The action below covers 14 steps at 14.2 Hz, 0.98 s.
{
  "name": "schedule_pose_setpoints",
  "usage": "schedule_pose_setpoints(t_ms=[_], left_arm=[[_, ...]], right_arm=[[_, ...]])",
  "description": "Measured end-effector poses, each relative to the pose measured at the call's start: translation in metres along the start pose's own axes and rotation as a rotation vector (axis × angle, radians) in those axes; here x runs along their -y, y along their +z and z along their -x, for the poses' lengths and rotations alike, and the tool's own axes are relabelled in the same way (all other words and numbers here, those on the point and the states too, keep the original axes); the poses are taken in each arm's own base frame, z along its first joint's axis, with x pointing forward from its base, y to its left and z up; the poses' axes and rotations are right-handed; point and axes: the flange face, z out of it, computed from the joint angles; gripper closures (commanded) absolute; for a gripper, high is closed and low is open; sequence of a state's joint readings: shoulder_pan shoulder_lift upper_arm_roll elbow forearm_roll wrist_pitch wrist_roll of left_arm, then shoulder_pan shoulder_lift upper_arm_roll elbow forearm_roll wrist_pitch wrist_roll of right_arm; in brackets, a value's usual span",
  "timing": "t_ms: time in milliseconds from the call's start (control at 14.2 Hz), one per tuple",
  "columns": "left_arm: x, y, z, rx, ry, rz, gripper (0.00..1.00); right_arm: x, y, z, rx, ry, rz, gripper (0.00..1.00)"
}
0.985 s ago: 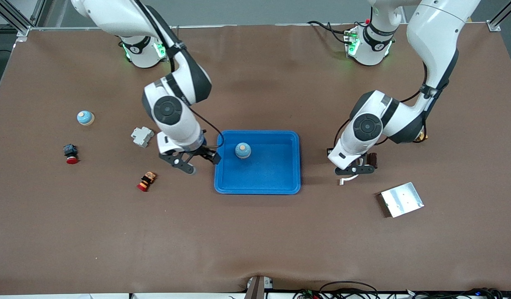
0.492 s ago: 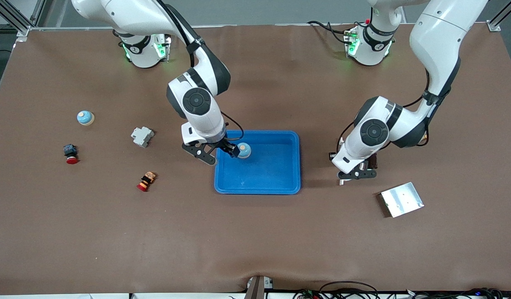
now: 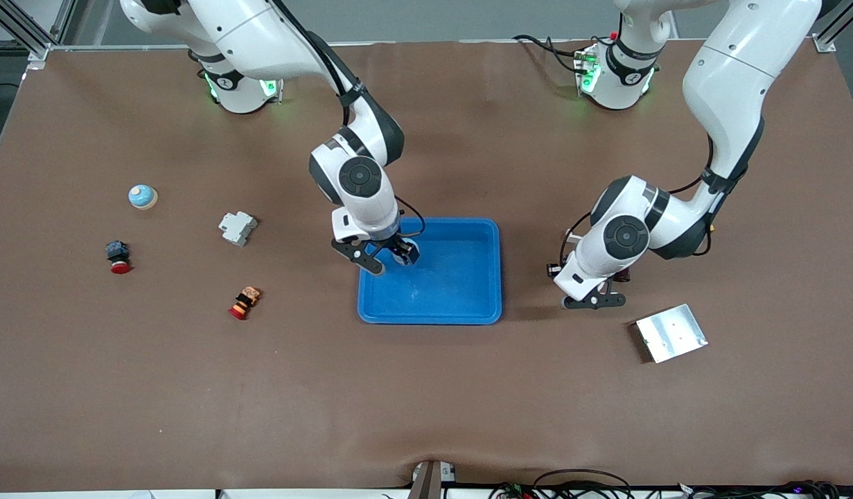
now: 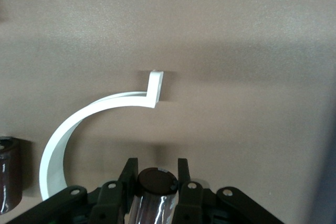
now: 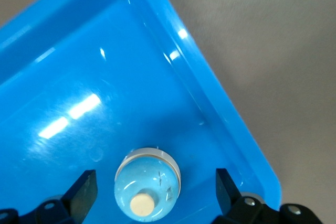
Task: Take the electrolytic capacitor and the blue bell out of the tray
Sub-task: 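Carry the capacitor to the arc while the right gripper grasps the second bell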
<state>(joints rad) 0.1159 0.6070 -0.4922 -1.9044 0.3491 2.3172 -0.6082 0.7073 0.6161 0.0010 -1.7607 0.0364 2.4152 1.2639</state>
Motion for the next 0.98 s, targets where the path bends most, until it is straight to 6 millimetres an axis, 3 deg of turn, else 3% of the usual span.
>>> schedule_pose_setpoints(t_ms=[211, 985], left_arm=[[-0.001, 0.001, -0.003, -0.003, -0.001, 0.007, 1.0], [0.001, 0.02, -0.014, -0.035, 0.021, 0.012, 1.0]], right_arm=[[0.001, 0.014, 0.006, 0.001, -0.005, 0.003, 0.0], [0.007, 0.035, 0.017, -0.004, 0.005, -0.014, 0.01]])
